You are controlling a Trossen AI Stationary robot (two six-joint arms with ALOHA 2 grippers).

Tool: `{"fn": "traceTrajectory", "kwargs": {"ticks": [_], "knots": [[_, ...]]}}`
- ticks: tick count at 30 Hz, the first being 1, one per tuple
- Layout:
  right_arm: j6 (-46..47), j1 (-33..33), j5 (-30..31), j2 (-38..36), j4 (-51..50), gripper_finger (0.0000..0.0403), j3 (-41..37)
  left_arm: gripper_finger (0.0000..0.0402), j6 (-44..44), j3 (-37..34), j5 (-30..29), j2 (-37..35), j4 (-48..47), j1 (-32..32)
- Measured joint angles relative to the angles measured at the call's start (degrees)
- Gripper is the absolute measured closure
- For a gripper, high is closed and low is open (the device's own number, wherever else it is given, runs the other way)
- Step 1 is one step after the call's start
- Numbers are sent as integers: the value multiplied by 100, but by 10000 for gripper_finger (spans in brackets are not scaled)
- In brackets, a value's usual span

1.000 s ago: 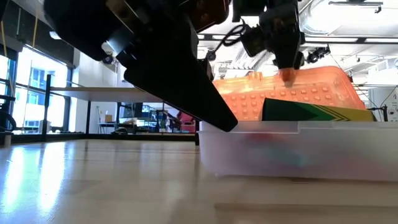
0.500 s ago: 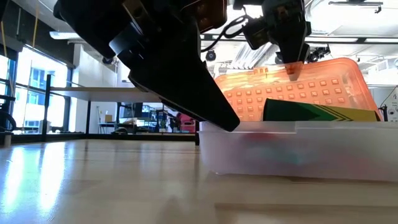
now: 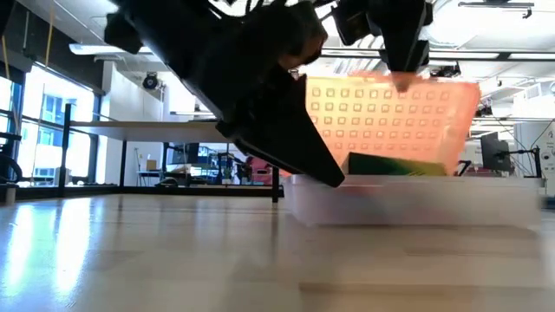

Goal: Pack school essentials
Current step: Close the orange supply box

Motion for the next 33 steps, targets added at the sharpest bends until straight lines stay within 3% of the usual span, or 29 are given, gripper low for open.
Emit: {"fn": "traceTrajectory", "kwargs": {"ticks": [12, 33], "knots": [[317, 136, 203, 196, -106, 259, 0, 280, -401, 0, 117, -2, 17, 319], [594, 224, 602, 192, -137, 259, 5, 280, -343, 4, 141, -326, 27, 65]]}}
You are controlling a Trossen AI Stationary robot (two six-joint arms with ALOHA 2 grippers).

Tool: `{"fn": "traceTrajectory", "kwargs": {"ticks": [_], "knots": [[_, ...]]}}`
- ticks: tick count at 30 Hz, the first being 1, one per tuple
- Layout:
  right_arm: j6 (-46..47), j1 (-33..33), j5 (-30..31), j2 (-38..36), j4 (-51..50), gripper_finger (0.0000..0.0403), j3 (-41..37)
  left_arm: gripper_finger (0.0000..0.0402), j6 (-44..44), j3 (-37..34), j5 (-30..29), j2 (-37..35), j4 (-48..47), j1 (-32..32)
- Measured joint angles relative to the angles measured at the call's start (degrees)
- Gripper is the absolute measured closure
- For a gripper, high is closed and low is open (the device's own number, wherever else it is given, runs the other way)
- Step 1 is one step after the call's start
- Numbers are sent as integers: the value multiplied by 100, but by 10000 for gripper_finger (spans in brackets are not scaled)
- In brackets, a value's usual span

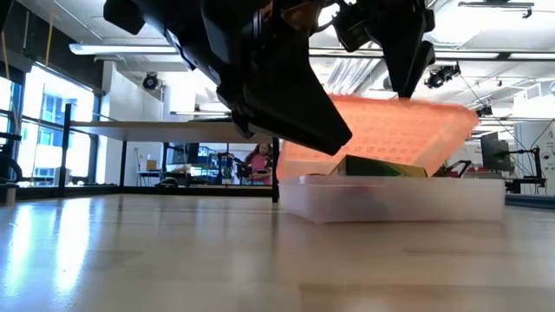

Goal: Pack school essentials
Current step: Close the orange supply box

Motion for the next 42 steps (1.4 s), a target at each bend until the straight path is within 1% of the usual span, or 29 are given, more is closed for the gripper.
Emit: {"fn": "traceTrajectory", "kwargs": {"ticks": [7, 12, 15, 19, 23, 26, 34, 38, 42], "knots": [[43, -2, 20, 0, 9, 259, 0, 280, 8, 0, -89, 0, -89, -45], [53, -41, 94, 0, -2, 259, 0, 280, -24, 0, 50, 0, -145, -125], [128, -98, 111, 0, -180, 259, 0, 280, -133, 2, 51, 0, -254, -220], [112, -125, 210, 0, -166, 259, 0, 280, -231, 9, -184, -216, -628, -292], [230, -46, 212, 57, 241, 259, 9, 280, -102, 9, -524, -519, -1070, -315], [276, 40, 214, 242, 491, 259, 8, 280, -90, 7, -724, -764, -1461, -324], [345, 216, 214, 775, 647, 259, 7, 280, -489, 0, -867, -1224, -2574, -332], [367, 229, 214, 984, 693, 259, 7, 280, -511, -2, -943, -1312, -2970, -358], [398, 229, 214, 1186, 765, 259, 7, 280, -733, 0, -950, -1327, -3284, -403]]}}
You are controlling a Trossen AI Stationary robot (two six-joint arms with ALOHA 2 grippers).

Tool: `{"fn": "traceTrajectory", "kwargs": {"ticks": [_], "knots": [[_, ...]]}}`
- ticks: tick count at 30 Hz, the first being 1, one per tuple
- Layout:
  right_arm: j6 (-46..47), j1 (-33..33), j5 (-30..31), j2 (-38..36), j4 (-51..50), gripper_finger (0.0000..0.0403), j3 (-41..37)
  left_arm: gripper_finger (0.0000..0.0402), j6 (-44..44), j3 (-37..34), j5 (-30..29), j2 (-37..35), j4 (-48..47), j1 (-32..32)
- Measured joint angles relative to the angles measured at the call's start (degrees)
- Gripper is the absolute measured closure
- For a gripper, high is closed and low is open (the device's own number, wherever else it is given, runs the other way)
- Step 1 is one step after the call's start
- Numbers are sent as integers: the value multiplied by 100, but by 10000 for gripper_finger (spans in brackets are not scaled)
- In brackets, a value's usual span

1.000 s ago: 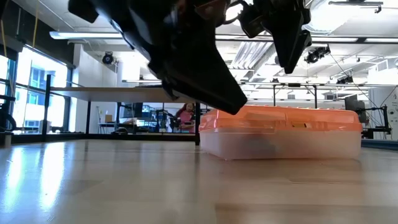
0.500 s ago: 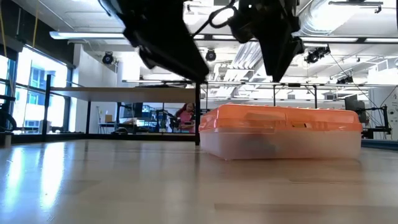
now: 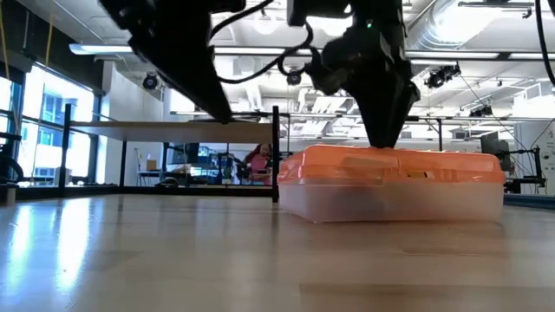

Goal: Pack school essentials
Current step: Close the orange supply box

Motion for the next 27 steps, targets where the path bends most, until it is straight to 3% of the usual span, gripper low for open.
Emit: {"fn": "traceTrajectory", "kwargs": {"ticks": [13, 21, 27], "knots": [[48, -9, -209, 443, 186, 259, 28, 280, -270, 2, 57, 0, -829, -49], [311, -248, -268, 465, 641, 259, 22, 280, -406, 2, 637, 0, -1143, -49], [567, -321, -346, 450, 894, 259, 12, 280, -406, 2, 557, 2, -1271, -64]]}}
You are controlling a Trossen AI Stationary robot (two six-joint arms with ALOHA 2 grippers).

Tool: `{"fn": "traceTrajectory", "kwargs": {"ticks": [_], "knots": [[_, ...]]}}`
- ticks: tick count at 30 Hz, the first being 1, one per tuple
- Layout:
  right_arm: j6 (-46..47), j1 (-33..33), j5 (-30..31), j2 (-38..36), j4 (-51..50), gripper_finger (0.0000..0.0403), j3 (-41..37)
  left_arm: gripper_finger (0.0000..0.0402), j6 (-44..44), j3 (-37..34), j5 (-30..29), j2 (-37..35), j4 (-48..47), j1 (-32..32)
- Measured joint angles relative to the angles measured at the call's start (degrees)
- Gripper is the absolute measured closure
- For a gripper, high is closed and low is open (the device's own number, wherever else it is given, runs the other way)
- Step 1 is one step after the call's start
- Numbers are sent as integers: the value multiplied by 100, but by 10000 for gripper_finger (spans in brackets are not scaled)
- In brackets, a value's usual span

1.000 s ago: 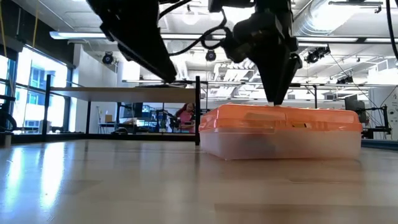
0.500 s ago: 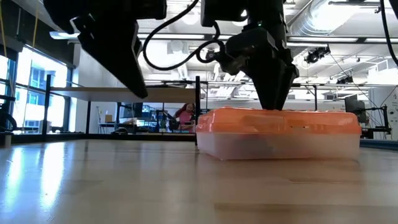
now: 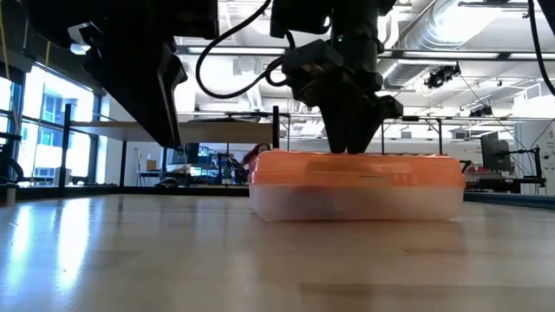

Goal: Pack school essentials
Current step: Close the orange supply box

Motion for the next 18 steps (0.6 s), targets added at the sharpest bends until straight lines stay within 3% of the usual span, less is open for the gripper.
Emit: {"fn": "traceTrajectory", "kwargs": {"ticks": [10, 18], "knots": [[232, -118, 399, -537, -159, 259, -44, 280, 4, 0, -267, 2, 72, 13], [140, -284, 371, -665, -306, 259, -31, 280, 4, 0, -494, 4, 157, 13]]}}
